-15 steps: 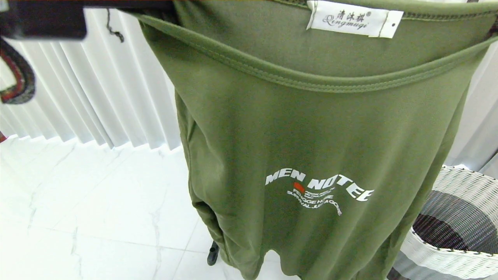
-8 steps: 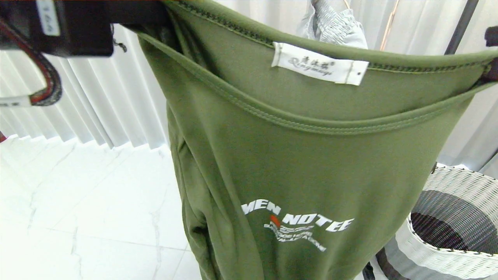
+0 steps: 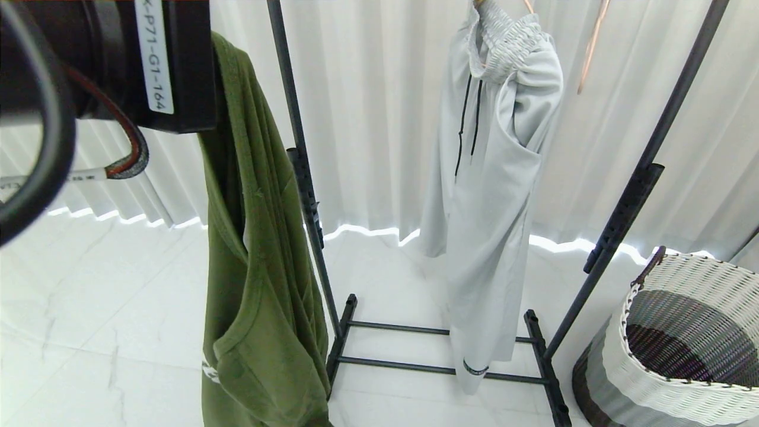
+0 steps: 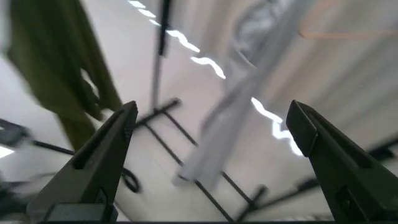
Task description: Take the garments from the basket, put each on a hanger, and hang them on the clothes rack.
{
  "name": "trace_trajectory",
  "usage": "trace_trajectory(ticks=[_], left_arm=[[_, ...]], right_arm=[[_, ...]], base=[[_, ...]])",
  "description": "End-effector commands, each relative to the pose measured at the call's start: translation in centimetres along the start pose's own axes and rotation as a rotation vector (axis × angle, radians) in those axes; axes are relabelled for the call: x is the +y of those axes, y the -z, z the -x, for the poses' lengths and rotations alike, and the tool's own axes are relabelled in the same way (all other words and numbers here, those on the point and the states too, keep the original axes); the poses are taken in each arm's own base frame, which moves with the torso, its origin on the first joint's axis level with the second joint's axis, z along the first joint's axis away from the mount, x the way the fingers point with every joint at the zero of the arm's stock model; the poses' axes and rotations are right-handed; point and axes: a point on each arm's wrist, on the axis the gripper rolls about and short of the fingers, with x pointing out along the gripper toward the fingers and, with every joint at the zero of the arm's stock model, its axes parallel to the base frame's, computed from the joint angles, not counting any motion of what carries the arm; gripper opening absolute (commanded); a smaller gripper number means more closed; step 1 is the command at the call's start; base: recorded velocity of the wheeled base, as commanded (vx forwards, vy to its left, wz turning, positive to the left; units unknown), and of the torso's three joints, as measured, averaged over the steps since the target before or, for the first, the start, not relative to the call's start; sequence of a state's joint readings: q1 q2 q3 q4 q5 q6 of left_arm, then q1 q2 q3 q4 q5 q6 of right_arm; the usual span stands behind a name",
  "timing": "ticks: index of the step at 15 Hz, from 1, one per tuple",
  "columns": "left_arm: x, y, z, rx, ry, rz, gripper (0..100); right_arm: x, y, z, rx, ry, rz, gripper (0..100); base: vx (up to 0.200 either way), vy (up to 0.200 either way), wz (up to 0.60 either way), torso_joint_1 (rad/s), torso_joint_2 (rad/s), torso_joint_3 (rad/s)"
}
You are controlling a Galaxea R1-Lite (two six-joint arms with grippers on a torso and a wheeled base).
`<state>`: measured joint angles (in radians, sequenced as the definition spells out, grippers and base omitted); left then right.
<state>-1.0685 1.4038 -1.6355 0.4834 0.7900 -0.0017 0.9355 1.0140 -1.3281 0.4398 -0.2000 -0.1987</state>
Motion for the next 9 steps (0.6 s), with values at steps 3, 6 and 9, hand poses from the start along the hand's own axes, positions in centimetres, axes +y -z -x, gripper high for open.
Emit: trace_trajectory(ticks=[3, 6, 9], left_arm=[[0.0, 0.6, 0.0, 0.014, -0.001, -0.013, 0], [0.0, 0.7, 0.0, 0.017, 0.001, -0.015, 0], [-0.1, 0.7, 0.0, 0.017, 0.002, -0.015, 0]], right_arm=[[-2.2, 2.6, -0.6, 0.22, 0.357, 0.101, 100], [-3.5, 4.9, -0.1, 0.363, 0.539, 0.182, 100], [-3.3, 7.7, 0.6, 0.377, 0.615, 0.259, 100]], base=[[0.0, 0.0, 0.0, 0.0, 0.0, 0.0], [0.0, 0.0, 0.0, 0.0, 0.0, 0.0], [0.0, 0.0, 0.0, 0.0, 0.0, 0.0]])
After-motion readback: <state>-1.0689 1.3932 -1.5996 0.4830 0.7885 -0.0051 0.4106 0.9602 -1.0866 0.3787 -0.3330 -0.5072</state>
